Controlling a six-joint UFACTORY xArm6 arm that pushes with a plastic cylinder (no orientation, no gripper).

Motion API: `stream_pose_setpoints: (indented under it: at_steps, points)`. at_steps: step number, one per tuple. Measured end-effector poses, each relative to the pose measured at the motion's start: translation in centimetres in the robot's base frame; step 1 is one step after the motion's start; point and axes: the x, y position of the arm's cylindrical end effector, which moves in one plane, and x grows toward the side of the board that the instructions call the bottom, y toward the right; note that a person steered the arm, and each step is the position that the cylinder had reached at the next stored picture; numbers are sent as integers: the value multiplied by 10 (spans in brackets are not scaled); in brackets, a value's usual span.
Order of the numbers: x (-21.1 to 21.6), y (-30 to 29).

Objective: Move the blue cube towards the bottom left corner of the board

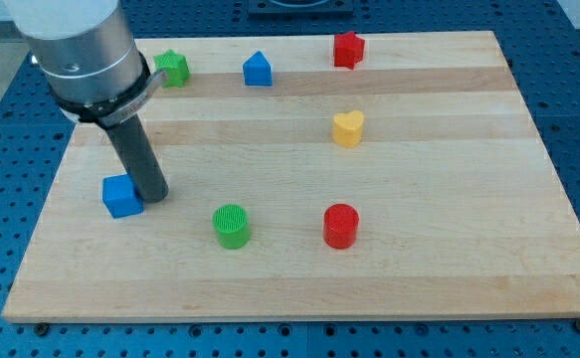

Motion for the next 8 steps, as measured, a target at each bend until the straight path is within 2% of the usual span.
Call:
stream_pose_setpoints:
  at_steps: [1, 2, 4, 5, 6, 7, 8]
  points:
    - [-11, -10]
    - [1, -35]
    - [50, -57]
    - [35, -20]
    - [-8, -24]
    - [-15, -75]
    - [0, -101]
